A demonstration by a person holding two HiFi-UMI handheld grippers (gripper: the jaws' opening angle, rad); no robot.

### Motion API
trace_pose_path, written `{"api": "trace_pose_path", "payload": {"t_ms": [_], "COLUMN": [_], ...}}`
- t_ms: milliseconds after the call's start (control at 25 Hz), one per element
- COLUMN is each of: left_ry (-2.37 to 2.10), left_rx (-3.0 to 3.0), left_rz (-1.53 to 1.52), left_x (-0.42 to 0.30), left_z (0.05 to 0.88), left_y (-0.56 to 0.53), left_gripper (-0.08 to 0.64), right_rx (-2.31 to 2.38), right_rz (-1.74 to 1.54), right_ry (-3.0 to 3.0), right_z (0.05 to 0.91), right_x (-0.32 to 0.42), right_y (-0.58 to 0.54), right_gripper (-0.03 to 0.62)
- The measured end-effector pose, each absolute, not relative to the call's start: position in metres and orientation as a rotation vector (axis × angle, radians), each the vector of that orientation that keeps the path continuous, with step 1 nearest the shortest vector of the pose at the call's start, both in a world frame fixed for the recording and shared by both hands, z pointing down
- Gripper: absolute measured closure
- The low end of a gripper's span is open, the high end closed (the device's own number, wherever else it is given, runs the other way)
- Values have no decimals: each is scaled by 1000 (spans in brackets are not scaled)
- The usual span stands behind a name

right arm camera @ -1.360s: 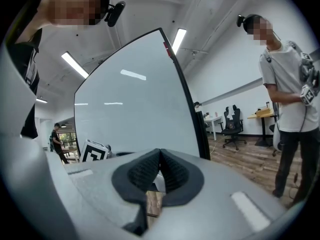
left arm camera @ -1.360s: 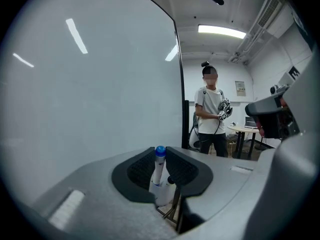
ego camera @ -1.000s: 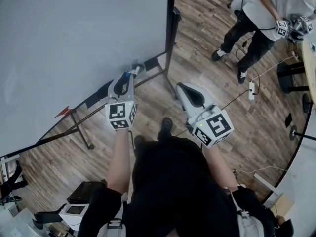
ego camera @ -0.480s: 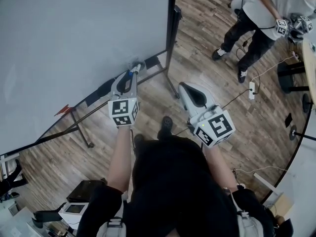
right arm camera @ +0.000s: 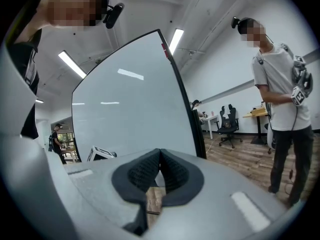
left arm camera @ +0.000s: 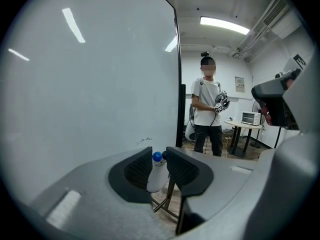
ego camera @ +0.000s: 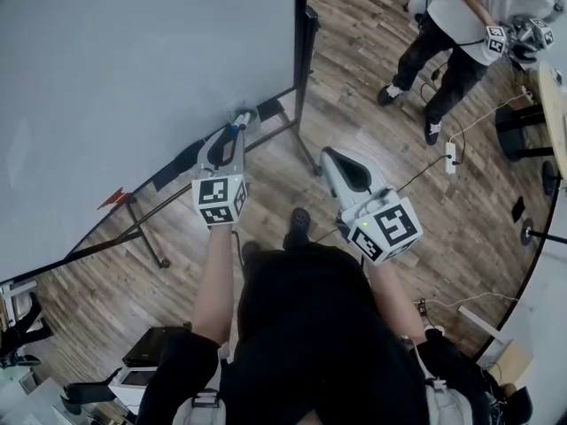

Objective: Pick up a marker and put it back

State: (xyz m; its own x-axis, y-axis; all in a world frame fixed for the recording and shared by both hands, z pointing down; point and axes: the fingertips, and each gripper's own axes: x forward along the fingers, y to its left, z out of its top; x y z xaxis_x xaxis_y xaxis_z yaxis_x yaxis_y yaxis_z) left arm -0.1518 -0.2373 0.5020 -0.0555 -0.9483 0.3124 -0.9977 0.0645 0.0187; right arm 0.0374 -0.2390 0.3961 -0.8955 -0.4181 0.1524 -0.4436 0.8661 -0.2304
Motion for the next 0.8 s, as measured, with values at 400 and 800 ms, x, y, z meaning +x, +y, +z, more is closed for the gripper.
{"api": "trace_pose_path", "payload": {"t_ms": [400, 800], "left_ry": [-2068, -1956], "left_rx": [2053, 2190], "left_rz": [253, 178], "left_x": [-144, -150], "left_z": [481, 450], "left_y": [-205, -140], "left_gripper": [474, 495], "right_rx": [703, 814], "right_rz": [376, 357], "right_ry": [-2960, -2971], "right_z": [389, 381], "right_x": [35, -6], "right_y": [-201, -137], "right_gripper": [591, 591]}}
